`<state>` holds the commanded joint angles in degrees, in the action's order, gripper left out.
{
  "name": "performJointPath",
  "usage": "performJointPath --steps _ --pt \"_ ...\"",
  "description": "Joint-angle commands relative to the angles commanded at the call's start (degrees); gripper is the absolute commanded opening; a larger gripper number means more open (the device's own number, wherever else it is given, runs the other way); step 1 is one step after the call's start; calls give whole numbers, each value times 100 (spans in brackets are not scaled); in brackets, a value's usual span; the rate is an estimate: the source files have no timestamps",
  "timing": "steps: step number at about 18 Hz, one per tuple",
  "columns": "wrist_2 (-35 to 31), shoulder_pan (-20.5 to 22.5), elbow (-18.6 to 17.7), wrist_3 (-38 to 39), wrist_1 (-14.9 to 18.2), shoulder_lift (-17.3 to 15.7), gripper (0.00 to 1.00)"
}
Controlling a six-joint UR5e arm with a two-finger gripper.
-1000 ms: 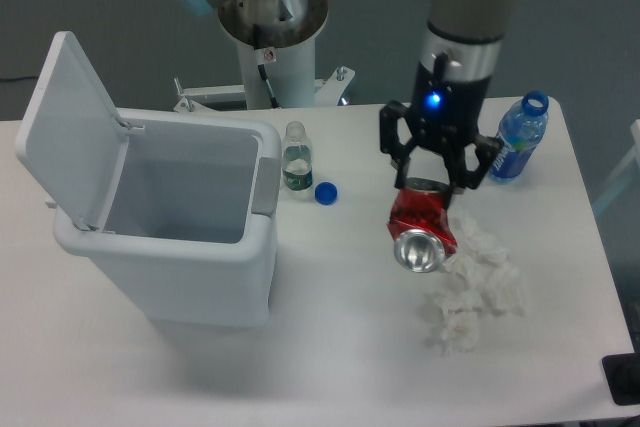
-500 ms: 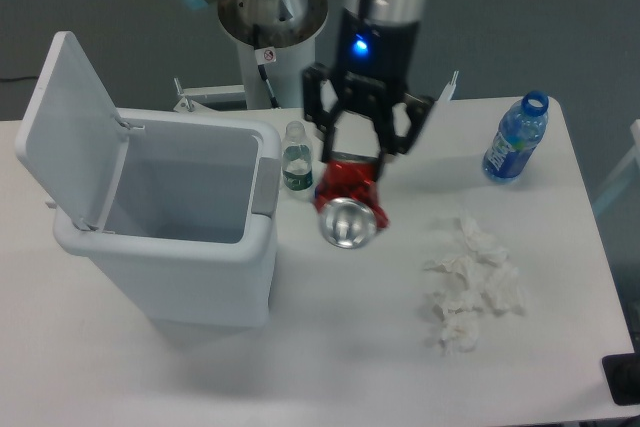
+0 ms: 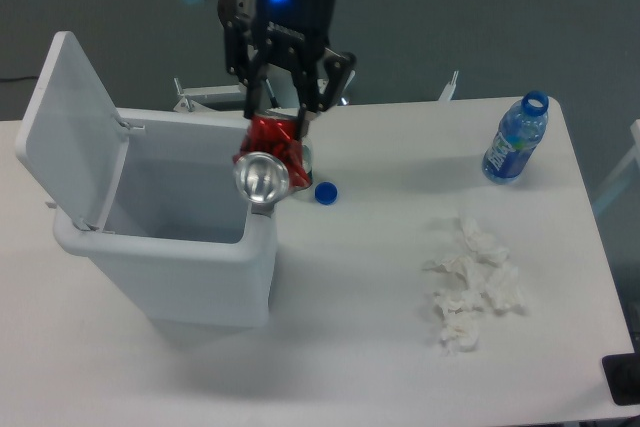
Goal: Place the cans in the trash can
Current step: 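Carry the red can over the open white trash bin, then lower the red can into the bin opening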
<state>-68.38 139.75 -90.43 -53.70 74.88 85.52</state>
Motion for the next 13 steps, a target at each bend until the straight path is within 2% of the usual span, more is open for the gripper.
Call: performJointPath --steps 7,13 --pt "26 -290 -185 61 0 17 48" --pt "44 -387 -194 123 -26 53 49"
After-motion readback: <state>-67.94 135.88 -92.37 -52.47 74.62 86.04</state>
